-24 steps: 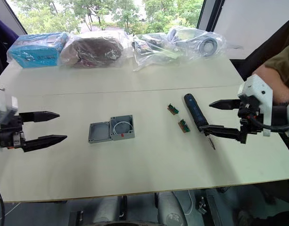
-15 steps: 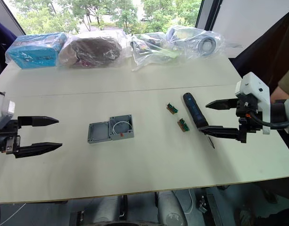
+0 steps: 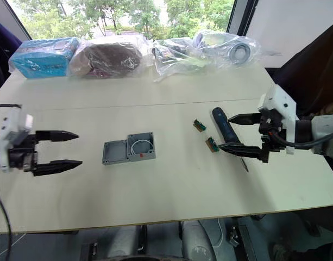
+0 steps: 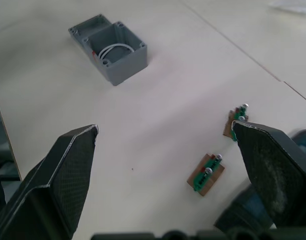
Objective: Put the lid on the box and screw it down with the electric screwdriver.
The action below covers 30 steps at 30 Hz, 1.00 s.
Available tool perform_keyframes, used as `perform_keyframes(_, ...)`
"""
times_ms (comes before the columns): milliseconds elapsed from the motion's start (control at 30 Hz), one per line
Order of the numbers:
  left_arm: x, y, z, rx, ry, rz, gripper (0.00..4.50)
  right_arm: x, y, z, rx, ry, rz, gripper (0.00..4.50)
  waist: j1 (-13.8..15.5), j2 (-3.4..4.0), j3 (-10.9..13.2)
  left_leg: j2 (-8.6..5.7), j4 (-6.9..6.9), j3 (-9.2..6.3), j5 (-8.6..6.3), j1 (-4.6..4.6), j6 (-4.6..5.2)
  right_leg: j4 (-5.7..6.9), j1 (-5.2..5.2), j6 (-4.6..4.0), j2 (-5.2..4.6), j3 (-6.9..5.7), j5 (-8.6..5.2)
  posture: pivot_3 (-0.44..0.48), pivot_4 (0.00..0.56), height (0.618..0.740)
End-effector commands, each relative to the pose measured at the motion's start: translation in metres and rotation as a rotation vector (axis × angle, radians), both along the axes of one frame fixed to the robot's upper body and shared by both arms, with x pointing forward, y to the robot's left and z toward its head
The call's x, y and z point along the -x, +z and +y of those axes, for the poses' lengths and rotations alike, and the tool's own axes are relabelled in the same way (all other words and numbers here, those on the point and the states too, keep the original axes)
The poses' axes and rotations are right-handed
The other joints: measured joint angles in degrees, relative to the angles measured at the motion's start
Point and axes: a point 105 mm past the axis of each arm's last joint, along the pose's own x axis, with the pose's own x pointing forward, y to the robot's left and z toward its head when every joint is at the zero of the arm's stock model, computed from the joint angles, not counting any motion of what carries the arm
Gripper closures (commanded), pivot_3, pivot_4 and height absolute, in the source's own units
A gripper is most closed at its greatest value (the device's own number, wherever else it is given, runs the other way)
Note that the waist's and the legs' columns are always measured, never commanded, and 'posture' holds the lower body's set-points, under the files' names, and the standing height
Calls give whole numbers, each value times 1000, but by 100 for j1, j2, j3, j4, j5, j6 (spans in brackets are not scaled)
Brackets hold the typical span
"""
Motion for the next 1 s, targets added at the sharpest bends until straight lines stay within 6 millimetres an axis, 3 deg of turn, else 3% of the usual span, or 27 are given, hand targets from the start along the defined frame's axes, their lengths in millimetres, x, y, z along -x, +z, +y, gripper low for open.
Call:
perform_keyframes(33,-9,-8,-31,-55,-145,-38,145,1,4,13,-1,31,-51,0,-4,0,0,0,1,0,0,0,0,0,0,-8,1,1,6,0,150,740)
perform_keyframes(300,-46,-38,-73,-200,-353,-128,145,4,-5,34,-28,50,-70,0,-5,0,0,-1,-1,-2,1,0,2,7,-1,-1,10,5,12,0,150,740)
perform_keyframes(667,-67,-62,-88,-264,-442,-168,145,8,-7,35,-44,-6,-101,0,-13,-1,-1,-2,15,-1,1,-5,3,8,1,20,10,12,24,0,150,740)
perform_keyframes(1000,-68,-74,-104,-264,-541,-156,4064,10,-7,36,-55,-35,-119,0,-5,-2,-1,-2,24,-2,2,-4,3,9,7,34,10,13,33,0,150,740)
